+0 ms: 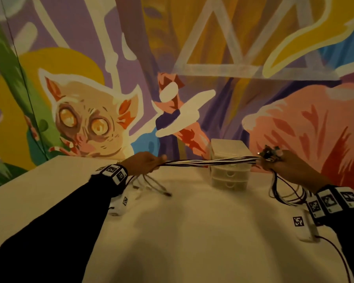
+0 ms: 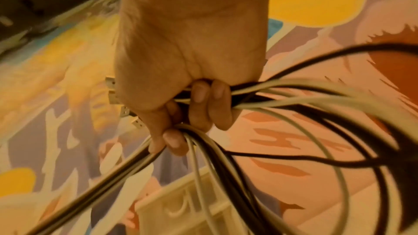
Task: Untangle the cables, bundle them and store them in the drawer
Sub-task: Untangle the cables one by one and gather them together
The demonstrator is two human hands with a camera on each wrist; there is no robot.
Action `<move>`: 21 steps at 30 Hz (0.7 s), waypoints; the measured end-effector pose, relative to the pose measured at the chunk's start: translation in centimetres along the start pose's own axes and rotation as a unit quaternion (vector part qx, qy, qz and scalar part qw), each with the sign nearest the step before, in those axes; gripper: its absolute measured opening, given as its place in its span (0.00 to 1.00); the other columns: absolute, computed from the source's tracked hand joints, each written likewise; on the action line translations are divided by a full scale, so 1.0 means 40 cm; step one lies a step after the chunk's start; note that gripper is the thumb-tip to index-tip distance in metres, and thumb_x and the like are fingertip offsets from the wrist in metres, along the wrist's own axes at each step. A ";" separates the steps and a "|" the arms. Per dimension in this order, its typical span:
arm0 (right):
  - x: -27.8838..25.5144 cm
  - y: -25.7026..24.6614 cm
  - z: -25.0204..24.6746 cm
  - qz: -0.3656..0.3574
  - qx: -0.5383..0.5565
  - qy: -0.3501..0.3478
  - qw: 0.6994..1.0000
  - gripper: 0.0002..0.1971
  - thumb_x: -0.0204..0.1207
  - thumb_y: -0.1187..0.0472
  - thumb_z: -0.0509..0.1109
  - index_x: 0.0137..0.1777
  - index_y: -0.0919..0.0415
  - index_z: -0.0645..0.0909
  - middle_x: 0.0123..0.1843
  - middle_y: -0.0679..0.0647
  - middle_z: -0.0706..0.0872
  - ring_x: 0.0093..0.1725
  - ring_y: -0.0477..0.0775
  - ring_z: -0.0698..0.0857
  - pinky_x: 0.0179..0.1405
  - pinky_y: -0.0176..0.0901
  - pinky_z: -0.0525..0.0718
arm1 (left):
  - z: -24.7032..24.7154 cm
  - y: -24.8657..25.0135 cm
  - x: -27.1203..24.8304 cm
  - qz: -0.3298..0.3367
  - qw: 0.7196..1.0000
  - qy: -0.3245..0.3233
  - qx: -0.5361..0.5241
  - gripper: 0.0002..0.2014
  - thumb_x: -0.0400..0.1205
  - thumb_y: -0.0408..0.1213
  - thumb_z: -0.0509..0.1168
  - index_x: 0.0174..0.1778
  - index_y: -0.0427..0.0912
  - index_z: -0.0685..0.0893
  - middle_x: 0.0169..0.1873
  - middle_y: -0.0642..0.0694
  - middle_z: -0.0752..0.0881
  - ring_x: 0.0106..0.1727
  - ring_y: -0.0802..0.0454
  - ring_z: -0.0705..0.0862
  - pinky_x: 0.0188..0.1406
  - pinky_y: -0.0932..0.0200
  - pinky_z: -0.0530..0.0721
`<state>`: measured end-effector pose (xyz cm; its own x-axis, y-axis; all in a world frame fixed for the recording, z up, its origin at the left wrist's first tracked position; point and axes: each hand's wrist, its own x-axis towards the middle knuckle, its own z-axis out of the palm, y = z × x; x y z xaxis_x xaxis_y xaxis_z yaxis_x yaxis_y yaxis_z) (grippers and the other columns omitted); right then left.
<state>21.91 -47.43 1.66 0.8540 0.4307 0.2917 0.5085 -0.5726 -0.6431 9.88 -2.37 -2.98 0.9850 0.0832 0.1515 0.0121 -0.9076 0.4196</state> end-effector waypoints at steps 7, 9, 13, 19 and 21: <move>0.051 -0.058 0.076 -0.017 -0.109 0.078 0.991 0.14 0.86 0.55 0.74 0.39 0.37 0.82 0.38 0.43 0.86 0.40 0.56 0.84 0.39 0.51 0.76 | -0.147 -0.075 0.007 -0.035 0.958 0.135 0.251 0.40 0.92 0.68 0.46 0.39 0.36 0.86 0.25 0.43 0.78 0.32 0.42 0.84 0.39 0.51 0.77; 0.071 -0.075 0.063 -0.034 -0.132 0.119 0.983 0.11 0.83 0.60 0.72 0.41 0.43 0.82 0.38 0.50 0.88 0.37 0.60 0.82 0.36 0.53 0.77 | -0.192 -0.107 -0.004 0.006 0.938 0.191 0.288 0.44 0.88 0.75 0.41 0.32 0.41 0.84 0.21 0.47 0.79 0.28 0.45 0.82 0.37 0.51 0.75; 0.074 -0.103 0.043 -0.045 -0.167 0.146 0.974 0.07 0.82 0.59 0.65 0.44 0.54 0.83 0.34 0.57 0.82 0.35 0.69 0.78 0.31 0.54 0.69 | -0.163 -0.191 -0.042 0.019 0.930 0.197 0.310 0.37 0.86 0.73 0.36 0.44 0.48 0.81 0.34 0.52 0.81 0.39 0.45 0.81 0.57 0.42 0.71; 0.075 0.049 0.122 0.066 -0.219 0.100 0.968 0.04 0.83 0.54 0.69 0.47 0.50 0.83 0.40 0.57 0.87 0.38 0.68 0.83 0.42 0.58 0.85 | 0.024 -0.289 -0.101 0.033 0.949 0.078 0.304 0.36 0.92 0.67 0.35 0.54 0.53 0.87 0.35 0.47 0.89 0.39 0.41 0.87 0.51 0.44 0.78; 0.072 0.091 0.137 0.095 -0.236 0.083 0.964 0.02 0.82 0.56 0.70 0.48 0.50 0.83 0.38 0.55 0.85 0.39 0.67 0.84 0.42 0.58 0.85 | 0.038 -0.269 -0.094 0.015 0.958 0.038 0.285 0.41 0.84 0.77 0.31 0.54 0.56 0.86 0.36 0.46 0.86 0.42 0.44 0.82 0.47 0.48 0.75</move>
<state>25.61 -44.45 -3.74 0.9228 0.1916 0.3342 0.3009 -0.9002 -0.3148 6.31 6.47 -9.41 0.9711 0.0633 0.2299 0.0974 -0.9853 -0.1402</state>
